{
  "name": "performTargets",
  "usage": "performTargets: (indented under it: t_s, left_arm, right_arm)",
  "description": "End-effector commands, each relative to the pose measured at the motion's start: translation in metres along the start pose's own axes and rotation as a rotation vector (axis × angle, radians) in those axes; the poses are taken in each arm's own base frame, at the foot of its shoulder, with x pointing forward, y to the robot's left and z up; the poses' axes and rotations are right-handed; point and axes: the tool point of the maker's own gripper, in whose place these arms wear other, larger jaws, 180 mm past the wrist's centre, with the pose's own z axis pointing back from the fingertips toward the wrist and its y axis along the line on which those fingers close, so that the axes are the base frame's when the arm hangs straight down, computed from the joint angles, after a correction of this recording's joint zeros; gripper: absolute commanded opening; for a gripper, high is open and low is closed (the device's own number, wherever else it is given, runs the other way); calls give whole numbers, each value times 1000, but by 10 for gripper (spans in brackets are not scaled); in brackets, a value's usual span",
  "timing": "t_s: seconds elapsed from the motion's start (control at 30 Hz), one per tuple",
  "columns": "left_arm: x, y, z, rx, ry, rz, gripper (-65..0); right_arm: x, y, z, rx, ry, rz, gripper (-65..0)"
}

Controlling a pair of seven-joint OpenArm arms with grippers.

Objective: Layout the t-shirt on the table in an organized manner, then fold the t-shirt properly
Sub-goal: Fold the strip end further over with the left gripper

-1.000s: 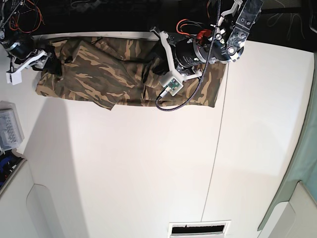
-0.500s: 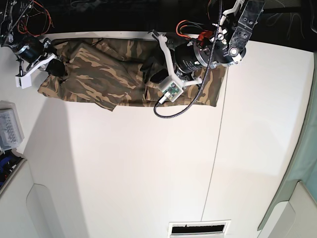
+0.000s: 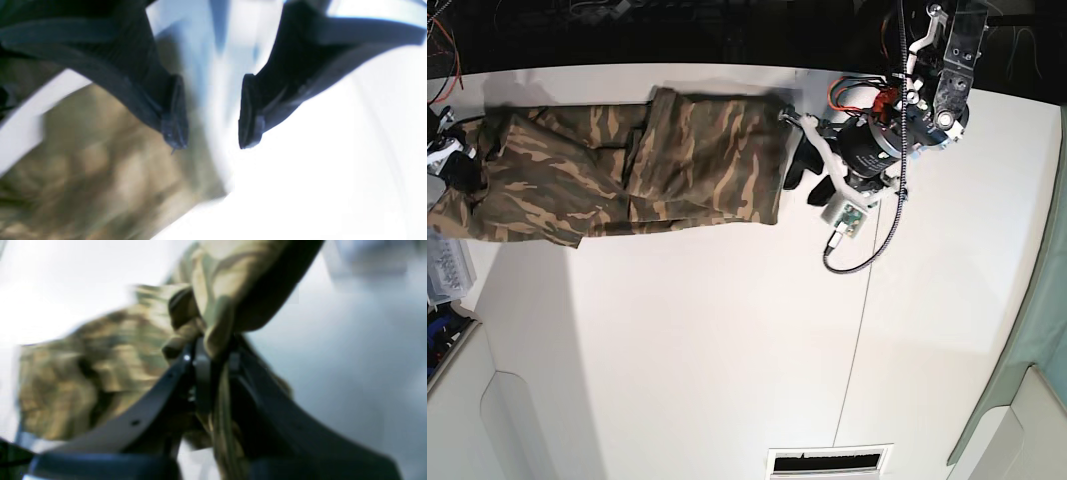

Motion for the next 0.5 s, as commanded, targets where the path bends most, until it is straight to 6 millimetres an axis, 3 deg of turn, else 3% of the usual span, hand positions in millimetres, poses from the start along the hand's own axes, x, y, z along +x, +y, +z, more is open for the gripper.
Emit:
performTargets:
  t_s: [0.0,0.1,0.17,0.3,0.47]
  left_arm:
    - [-1,5,-3,4,-4,18,-366]
    - [-40,7,-15,0,94,66,-366]
    - [-60,1,-21,-19,145,76,-366]
    - [-80,-7,-26,-40,194,84,-366]
    - [-77,-7,-27,-39,181,84,-366]
  right_arm:
    - [25,16,4,47,-69,51,-650]
    - [39,56,2,114,-103,139,-650]
    - [35,89,-7,175,-97,182,-650]
    - [-1,163,-35,339,-35,186,-650]
    - [-52,258,-59,519,69,218,-650]
